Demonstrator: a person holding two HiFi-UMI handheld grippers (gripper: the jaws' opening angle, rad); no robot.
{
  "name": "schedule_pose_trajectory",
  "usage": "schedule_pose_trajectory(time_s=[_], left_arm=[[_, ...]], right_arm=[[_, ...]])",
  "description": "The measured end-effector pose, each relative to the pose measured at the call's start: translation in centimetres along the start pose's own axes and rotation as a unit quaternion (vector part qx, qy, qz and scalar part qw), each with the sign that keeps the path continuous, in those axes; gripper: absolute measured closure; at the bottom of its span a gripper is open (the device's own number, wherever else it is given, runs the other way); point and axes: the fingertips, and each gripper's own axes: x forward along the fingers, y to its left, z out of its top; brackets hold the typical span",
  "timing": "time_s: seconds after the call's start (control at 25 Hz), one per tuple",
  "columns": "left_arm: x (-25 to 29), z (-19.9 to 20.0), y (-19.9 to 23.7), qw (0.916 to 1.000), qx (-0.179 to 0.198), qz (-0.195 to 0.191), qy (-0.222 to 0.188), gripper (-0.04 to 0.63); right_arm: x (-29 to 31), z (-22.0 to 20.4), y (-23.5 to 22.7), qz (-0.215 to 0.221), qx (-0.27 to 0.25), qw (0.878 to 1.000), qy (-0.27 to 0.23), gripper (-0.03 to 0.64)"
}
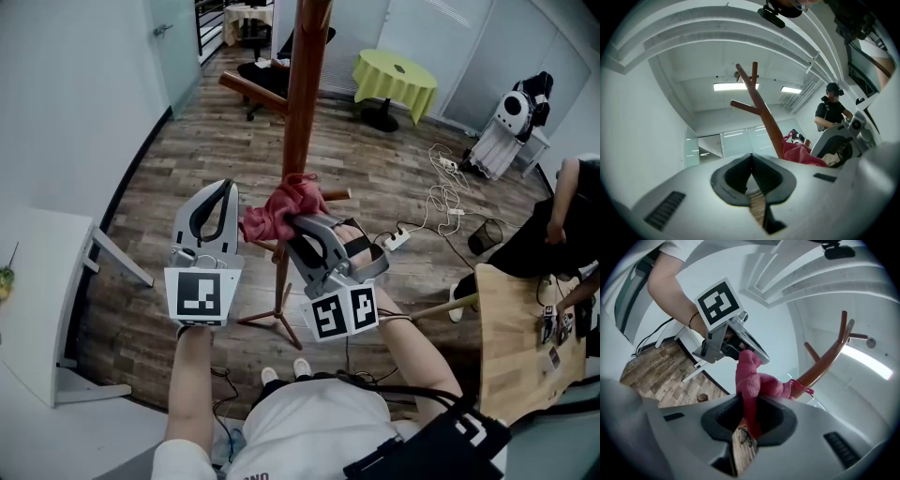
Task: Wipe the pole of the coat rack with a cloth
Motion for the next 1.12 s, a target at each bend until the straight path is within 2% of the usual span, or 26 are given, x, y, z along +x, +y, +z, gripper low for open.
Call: schedule_pose_trajectory(time_s=[0.28,0.44,0.56,0.68,0.8,1.12], left_arm=[[-0.3,-0.3,-0.2,0.9999,0.009,-0.001,0.010,0.583],[-0.5,-0.2,0.0,1.0000,-0.006,0.008,0.002,0.583],[-0.6,-0.6,0.0,0.9999,-0.002,0.006,0.009,0.583],[-0.7,-0.7,0.0,0.9999,-0.006,0.008,0.008,0.583],[-0.9,-1.2,-0.1,0.9998,0.007,0.003,0.020,0.583],[-1.0,-1.7,-0.1,0.9997,0.003,0.003,0.025,0.583]], right_arm=[[-0.2,-0.5,1.0,0.013,0.008,1.000,0.004,0.534],[-0.2,-0.8,1.8,0.025,0.011,1.000,0.007,0.534],[-0.3,-1.2,2.3,0.033,0.015,0.999,0.011,0.534],[-0.3,-1.7,2.5,0.041,0.035,0.998,0.016,0.534],[-0.3,-2.1,2.7,0.048,0.056,0.997,0.016,0.534],[-0.2,-2.4,3.2,0.058,0.053,0.997,0.023,0.534]])
